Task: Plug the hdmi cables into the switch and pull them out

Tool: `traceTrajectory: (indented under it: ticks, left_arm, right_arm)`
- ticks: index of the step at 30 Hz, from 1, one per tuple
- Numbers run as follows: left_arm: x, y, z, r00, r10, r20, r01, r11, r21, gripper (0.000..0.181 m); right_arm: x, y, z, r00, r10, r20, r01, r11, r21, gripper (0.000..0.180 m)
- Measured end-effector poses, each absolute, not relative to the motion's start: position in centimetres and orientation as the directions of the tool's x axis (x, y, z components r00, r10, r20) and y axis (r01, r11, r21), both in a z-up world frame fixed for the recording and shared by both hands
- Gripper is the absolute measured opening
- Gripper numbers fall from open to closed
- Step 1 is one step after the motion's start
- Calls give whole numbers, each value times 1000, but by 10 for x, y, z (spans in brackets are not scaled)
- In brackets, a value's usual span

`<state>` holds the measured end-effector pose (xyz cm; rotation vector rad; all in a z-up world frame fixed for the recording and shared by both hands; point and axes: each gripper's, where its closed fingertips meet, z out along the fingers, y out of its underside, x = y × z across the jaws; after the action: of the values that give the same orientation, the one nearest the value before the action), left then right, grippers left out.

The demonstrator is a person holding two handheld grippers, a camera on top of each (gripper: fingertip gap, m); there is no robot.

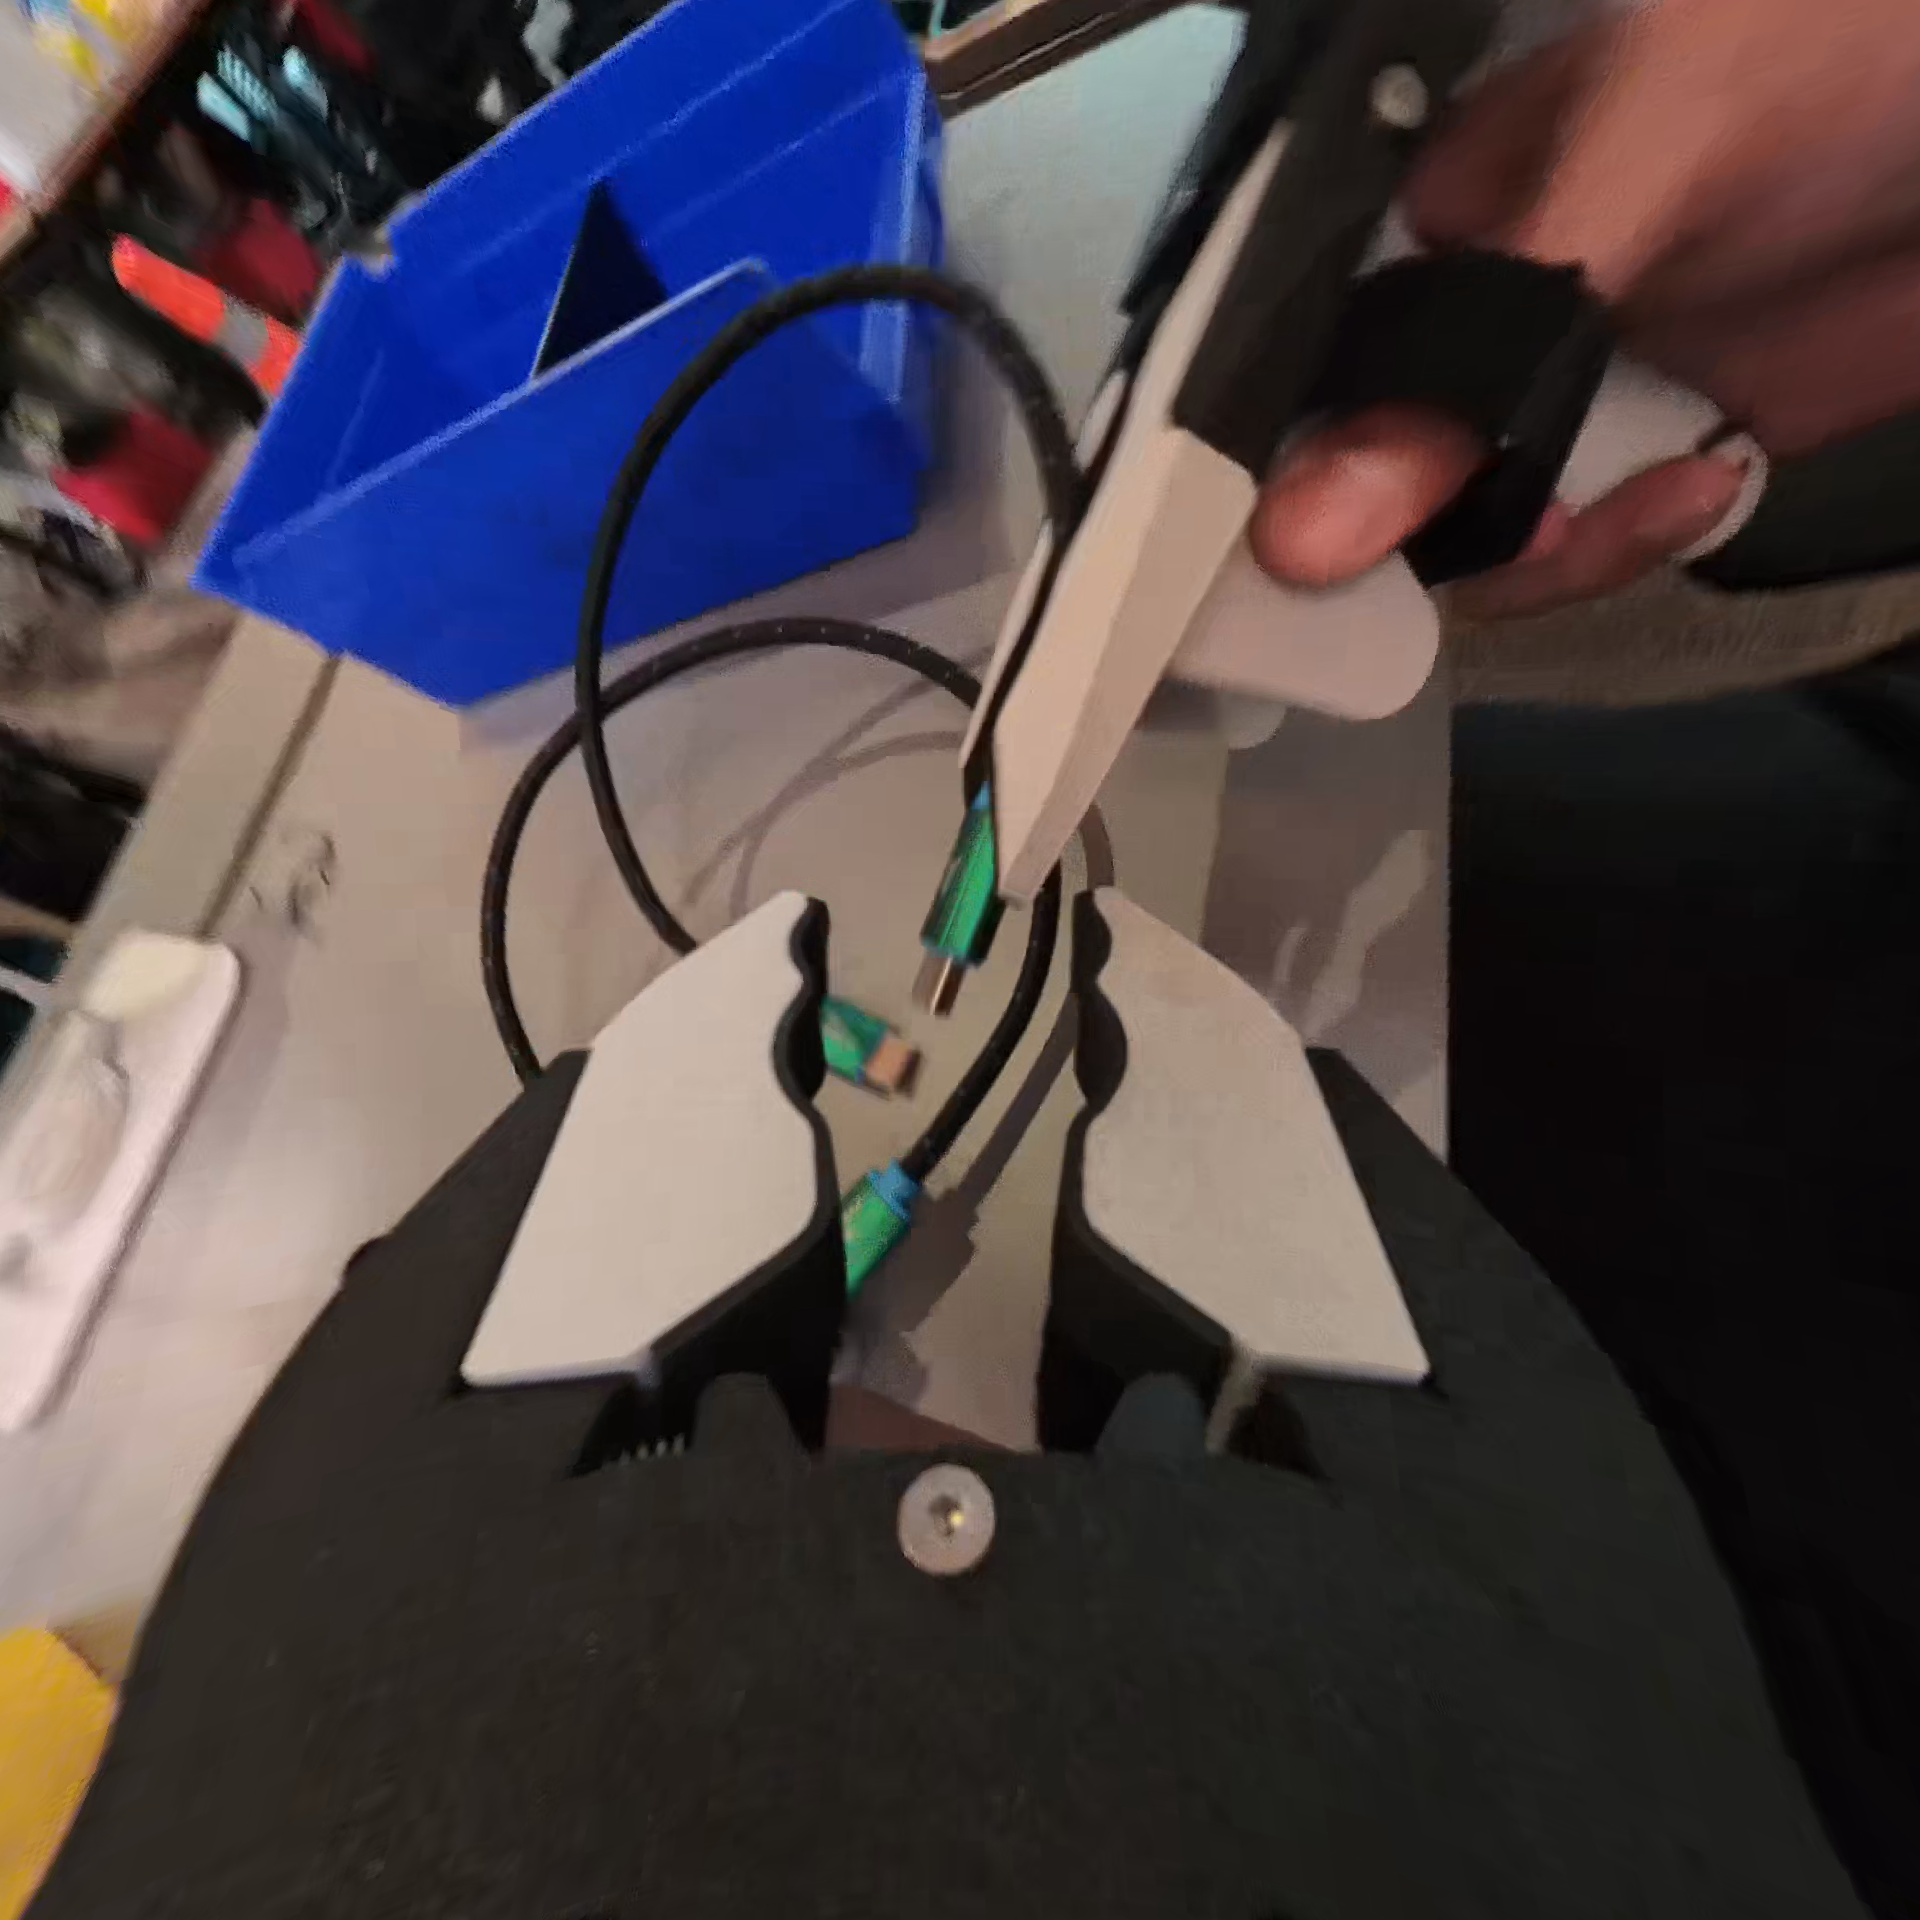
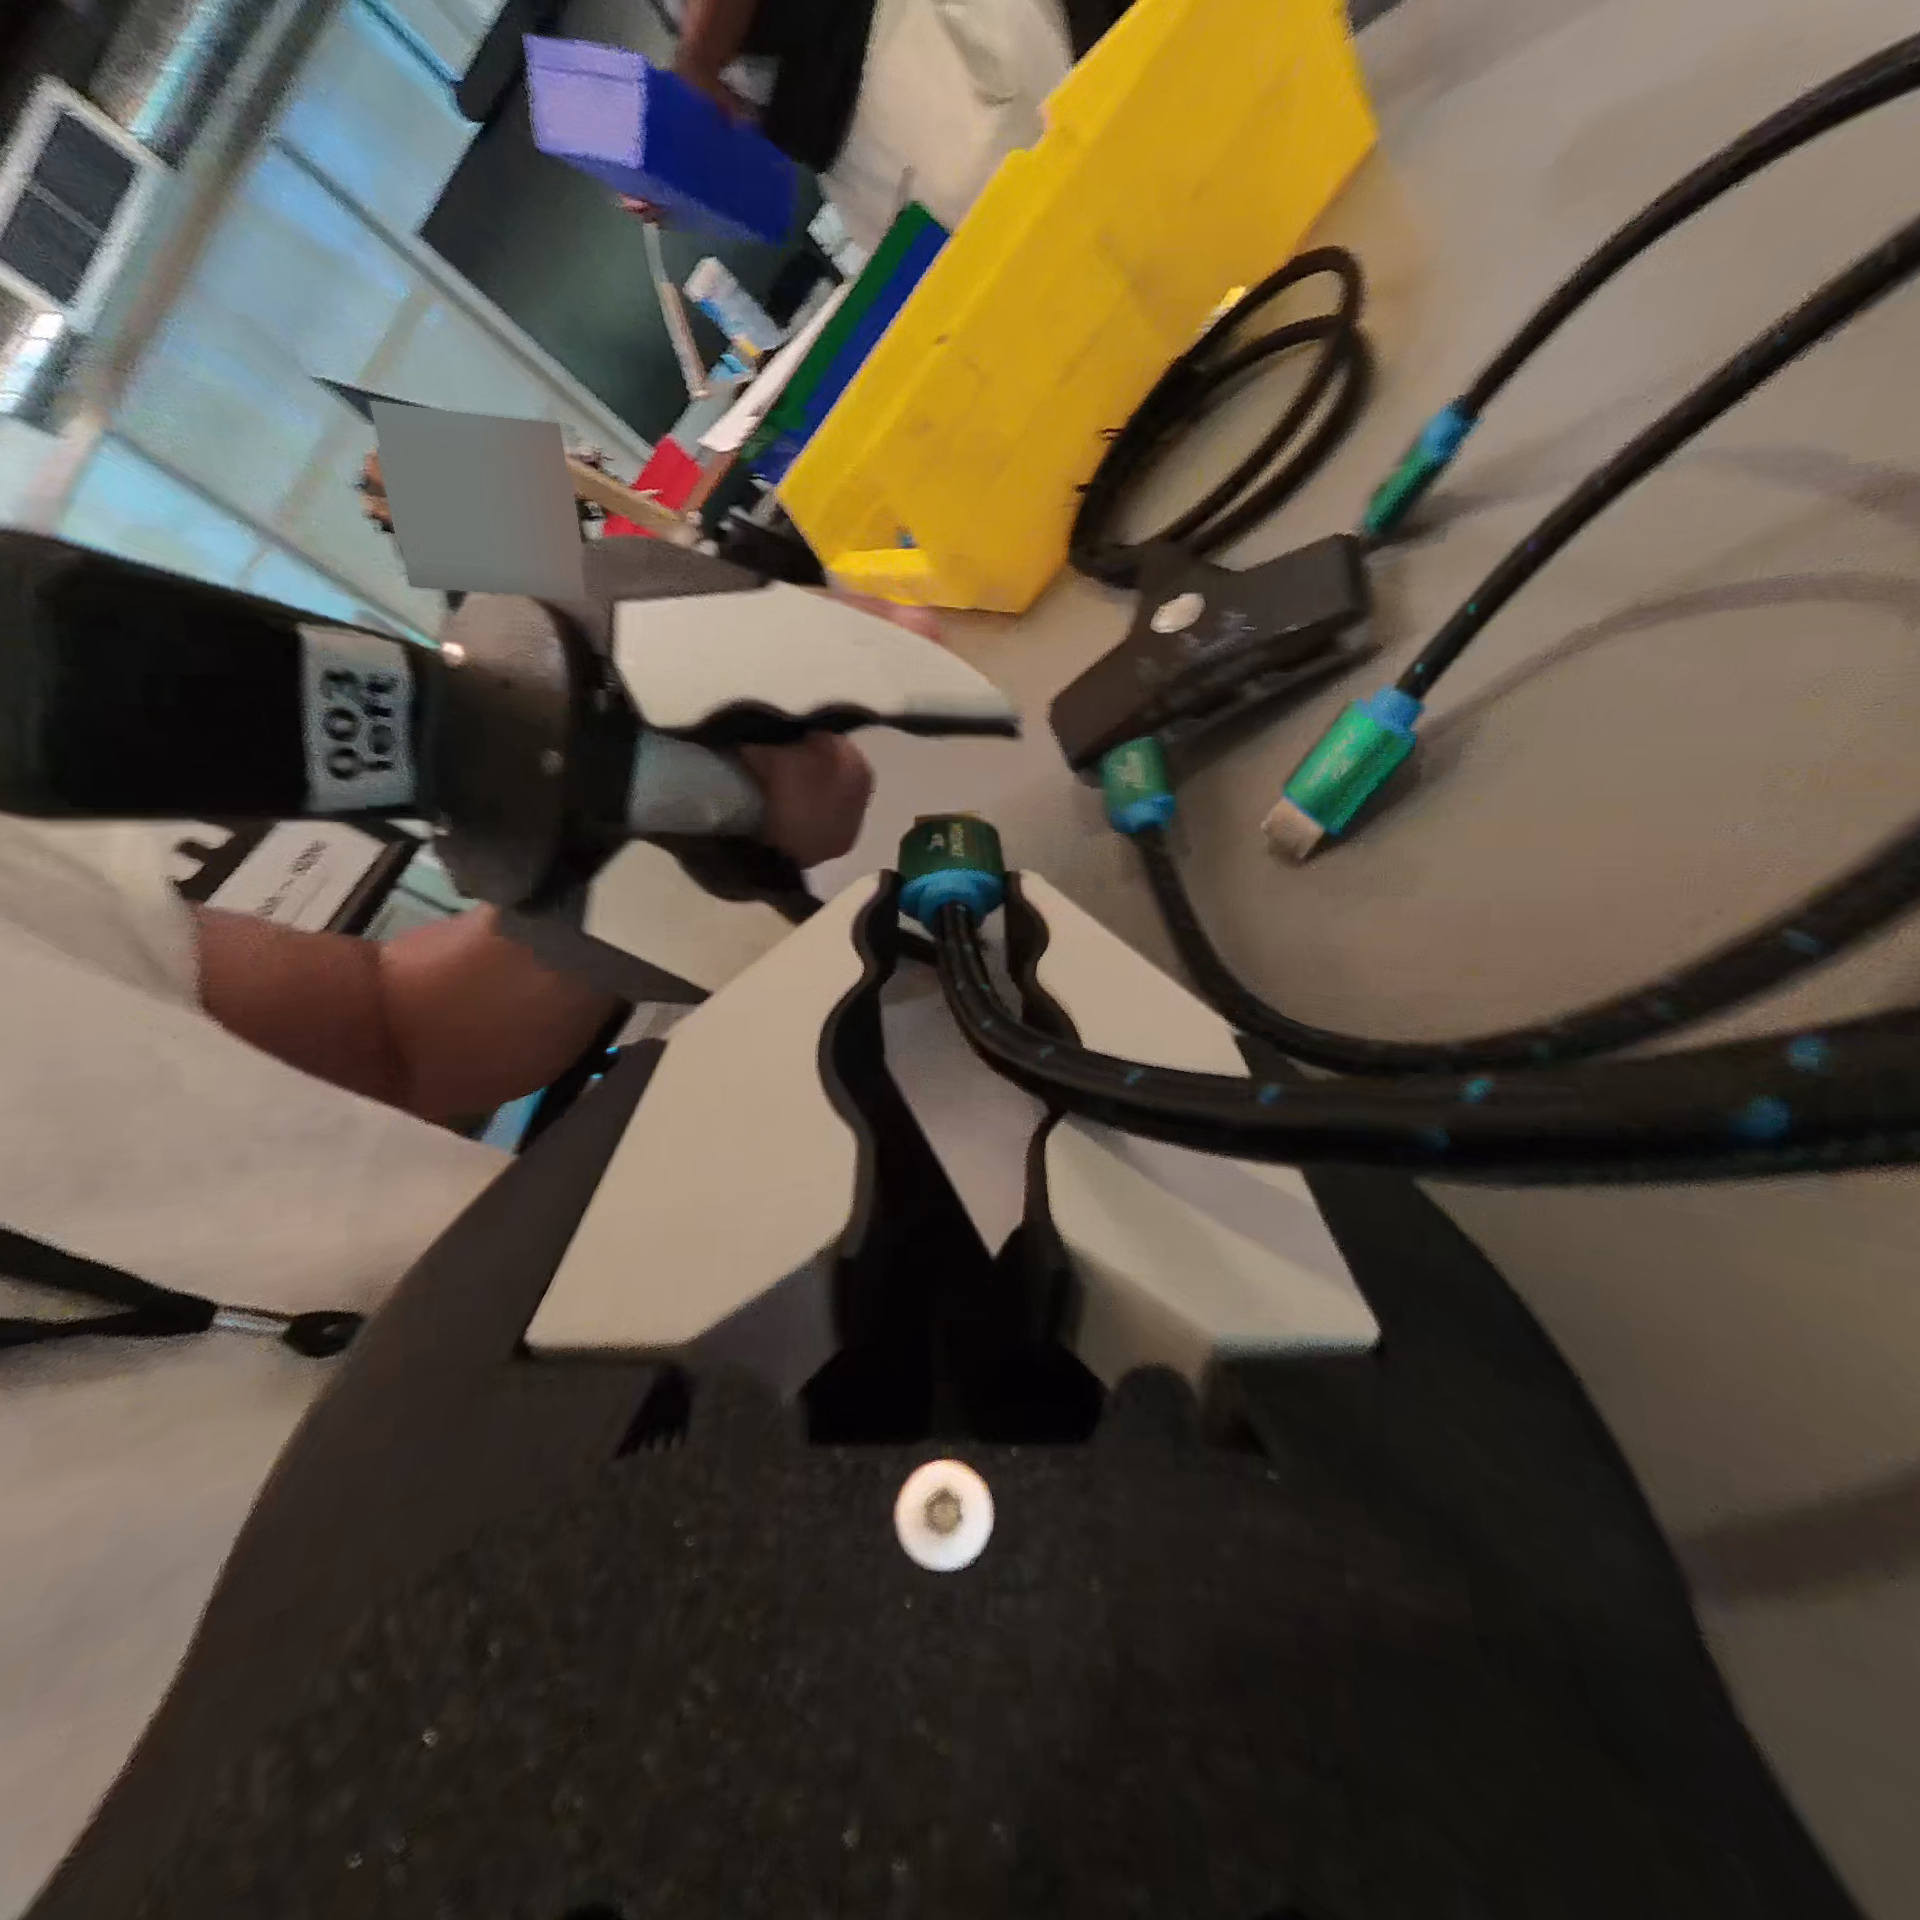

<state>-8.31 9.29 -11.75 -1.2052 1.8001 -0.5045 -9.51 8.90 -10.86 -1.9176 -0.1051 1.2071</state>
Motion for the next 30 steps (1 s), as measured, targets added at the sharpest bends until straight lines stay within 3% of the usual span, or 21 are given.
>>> traceTrajectory:
  ticks: [4, 9, 12, 14, 30]
  left_arm:
    - [-83, 92, -126, -269, -749, -605, -477, 650, -592, 8]
    - [-87, 89, -111, -308, -564, -766, -362, 814, -453, 7]
    - [-89, 93, -109, -315, -484, -817, -352, 859, -373, 7]
    - [-89, 95, -109, -315, -453, -834, -353, 872, -340, 7]
    - [-94, 104, -108, -248, -467, -849, -423, 841, -338, 7]
  right_arm:
    - [-109, 83, -100, 478, 520, -708, -326, -644, -693, 20]
    - [-113, 77, -86, 402, 555, -729, -312, -665, -678, 21]
    - [-115, 76, -79, 306, 550, -777, -345, -696, -629, 30]
    - [-115, 79, -83, 323, 544, -775, -341, -697, -631, 23]
    - [-102, 79, -85, 428, 570, -701, -292, -647, -705, 21]
